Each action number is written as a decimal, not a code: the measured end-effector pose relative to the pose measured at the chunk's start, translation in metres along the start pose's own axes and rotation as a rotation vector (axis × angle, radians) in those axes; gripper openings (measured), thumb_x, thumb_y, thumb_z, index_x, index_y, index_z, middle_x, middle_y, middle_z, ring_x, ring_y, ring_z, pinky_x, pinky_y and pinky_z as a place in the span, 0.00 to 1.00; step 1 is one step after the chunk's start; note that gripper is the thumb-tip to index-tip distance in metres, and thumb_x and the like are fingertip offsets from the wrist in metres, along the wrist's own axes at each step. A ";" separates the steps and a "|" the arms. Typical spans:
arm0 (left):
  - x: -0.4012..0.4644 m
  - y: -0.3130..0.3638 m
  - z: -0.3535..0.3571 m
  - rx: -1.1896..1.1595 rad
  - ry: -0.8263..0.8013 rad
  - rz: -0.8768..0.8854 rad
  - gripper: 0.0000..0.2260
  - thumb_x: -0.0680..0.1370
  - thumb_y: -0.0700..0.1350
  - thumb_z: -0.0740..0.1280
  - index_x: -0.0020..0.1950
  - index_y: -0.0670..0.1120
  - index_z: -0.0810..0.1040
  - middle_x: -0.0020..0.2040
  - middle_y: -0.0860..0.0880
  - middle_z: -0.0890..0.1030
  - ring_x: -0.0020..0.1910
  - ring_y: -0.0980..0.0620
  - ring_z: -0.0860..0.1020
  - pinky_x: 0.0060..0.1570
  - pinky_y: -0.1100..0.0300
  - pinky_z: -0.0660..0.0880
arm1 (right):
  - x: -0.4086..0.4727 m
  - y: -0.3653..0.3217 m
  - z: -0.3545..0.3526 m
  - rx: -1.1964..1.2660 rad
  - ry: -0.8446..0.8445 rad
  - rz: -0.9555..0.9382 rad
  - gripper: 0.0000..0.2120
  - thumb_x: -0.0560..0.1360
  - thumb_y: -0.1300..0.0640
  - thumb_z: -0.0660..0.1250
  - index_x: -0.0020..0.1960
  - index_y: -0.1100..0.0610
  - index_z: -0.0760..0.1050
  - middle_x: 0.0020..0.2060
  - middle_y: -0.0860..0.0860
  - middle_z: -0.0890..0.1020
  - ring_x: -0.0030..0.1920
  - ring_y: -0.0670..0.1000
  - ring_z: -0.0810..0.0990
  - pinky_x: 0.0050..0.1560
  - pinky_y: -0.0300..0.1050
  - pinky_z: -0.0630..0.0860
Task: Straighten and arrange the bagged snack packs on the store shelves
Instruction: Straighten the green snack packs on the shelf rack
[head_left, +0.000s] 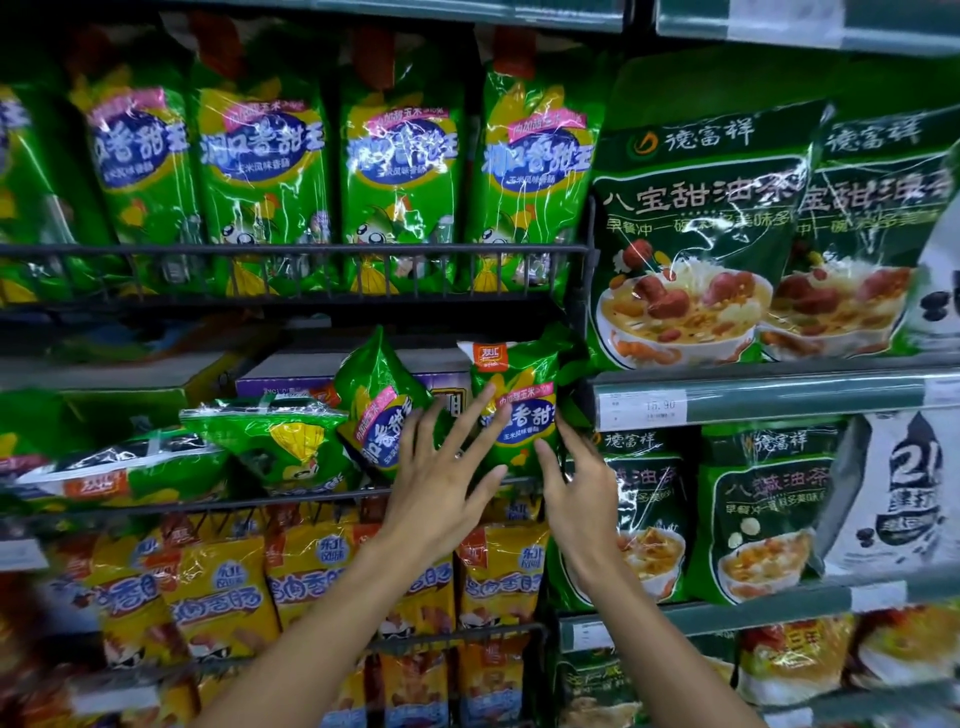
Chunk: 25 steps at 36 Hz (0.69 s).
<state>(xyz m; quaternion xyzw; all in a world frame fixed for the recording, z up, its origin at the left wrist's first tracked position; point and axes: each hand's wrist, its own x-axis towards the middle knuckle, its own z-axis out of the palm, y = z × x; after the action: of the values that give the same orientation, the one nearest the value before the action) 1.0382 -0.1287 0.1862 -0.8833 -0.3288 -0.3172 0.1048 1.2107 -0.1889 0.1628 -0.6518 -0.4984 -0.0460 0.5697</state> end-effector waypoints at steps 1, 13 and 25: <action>0.000 0.000 -0.001 -0.010 0.005 0.011 0.28 0.85 0.59 0.55 0.83 0.61 0.48 0.84 0.57 0.44 0.81 0.43 0.53 0.79 0.38 0.47 | 0.000 -0.001 -0.001 -0.001 0.000 0.001 0.23 0.82 0.43 0.64 0.76 0.47 0.70 0.66 0.48 0.80 0.58 0.43 0.79 0.58 0.36 0.73; -0.009 -0.006 0.004 -0.034 0.009 0.038 0.28 0.85 0.54 0.59 0.83 0.58 0.51 0.84 0.57 0.50 0.82 0.50 0.54 0.81 0.46 0.46 | -0.004 0.001 -0.001 0.027 -0.001 0.000 0.23 0.83 0.46 0.65 0.75 0.51 0.71 0.66 0.50 0.80 0.66 0.48 0.77 0.64 0.40 0.71; -0.058 -0.019 -0.014 -0.176 0.035 0.055 0.24 0.86 0.53 0.58 0.82 0.53 0.61 0.83 0.56 0.55 0.83 0.52 0.50 0.81 0.45 0.53 | -0.045 -0.012 -0.013 0.129 0.121 -0.098 0.24 0.79 0.57 0.71 0.74 0.53 0.72 0.70 0.45 0.76 0.71 0.44 0.73 0.71 0.54 0.73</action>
<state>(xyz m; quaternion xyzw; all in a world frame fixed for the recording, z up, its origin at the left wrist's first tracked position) 0.9849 -0.1492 0.1605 -0.8922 -0.2734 -0.3571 0.0413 1.1865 -0.2276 0.1474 -0.5844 -0.4963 -0.0811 0.6368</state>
